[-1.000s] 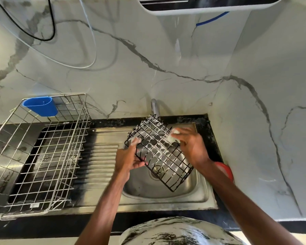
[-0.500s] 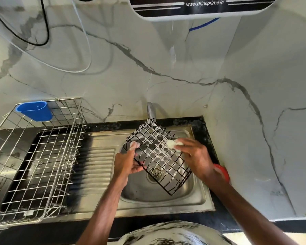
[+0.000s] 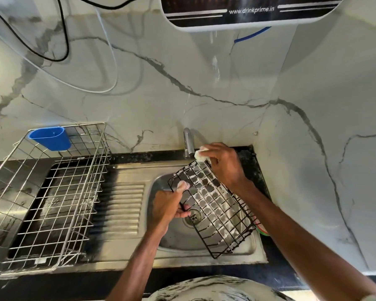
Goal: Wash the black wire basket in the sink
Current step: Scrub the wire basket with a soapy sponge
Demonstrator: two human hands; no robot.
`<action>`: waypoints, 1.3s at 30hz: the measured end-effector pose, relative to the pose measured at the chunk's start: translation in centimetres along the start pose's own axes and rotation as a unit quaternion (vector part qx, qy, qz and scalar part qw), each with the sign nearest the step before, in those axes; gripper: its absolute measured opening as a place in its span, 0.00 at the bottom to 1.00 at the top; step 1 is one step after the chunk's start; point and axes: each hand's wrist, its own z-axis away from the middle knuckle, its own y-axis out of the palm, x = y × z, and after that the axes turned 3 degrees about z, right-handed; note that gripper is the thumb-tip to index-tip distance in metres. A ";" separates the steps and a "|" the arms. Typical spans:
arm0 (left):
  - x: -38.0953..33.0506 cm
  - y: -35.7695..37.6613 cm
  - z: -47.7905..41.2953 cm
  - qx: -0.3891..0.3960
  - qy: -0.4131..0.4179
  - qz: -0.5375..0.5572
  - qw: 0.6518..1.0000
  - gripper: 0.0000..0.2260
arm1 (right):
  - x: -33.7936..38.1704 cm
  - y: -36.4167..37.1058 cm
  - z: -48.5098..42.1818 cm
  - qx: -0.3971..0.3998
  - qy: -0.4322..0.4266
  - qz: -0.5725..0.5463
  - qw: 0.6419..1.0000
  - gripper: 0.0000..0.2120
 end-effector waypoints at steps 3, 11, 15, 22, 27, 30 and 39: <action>-0.1 -0.4 -0.5 -0.025 -0.009 0.028 0.999 0.18 | -0.7 -0.5 1.9 0.010 -0.007 -0.009 1.000 0.17; 0.3 -3.2 -2.0 -0.065 -0.009 0.057 0.996 0.27 | -1.3 -2.7 12.8 0.026 0.011 -0.032 0.999 0.26; 0.1 -3.4 -1.8 -0.065 -0.001 0.059 0.996 0.37 | 1.4 -1.9 15.4 0.051 0.000 -0.061 0.997 0.31; -0.1 -2.3 -0.8 -0.033 0.013 0.032 0.999 0.22 | 2.8 -0.9 13.3 0.086 -0.114 -0.081 0.986 0.19; 0.3 -2.6 -1.0 -0.042 0.022 0.042 0.998 0.35 | -1.0 -2.3 10.9 0.005 -0.008 -0.020 1.000 0.24; 0.6 -2.8 -1.4 -0.046 0.016 0.056 0.997 0.44 | 1.9 -1.9 12.1 0.021 -0.040 -0.044 0.998 0.18; 1.6 -4.1 -2.1 -0.054 -0.004 0.085 0.995 0.35 | 1.8 -3.7 15.2 0.079 -0.077 -0.098 0.989 0.23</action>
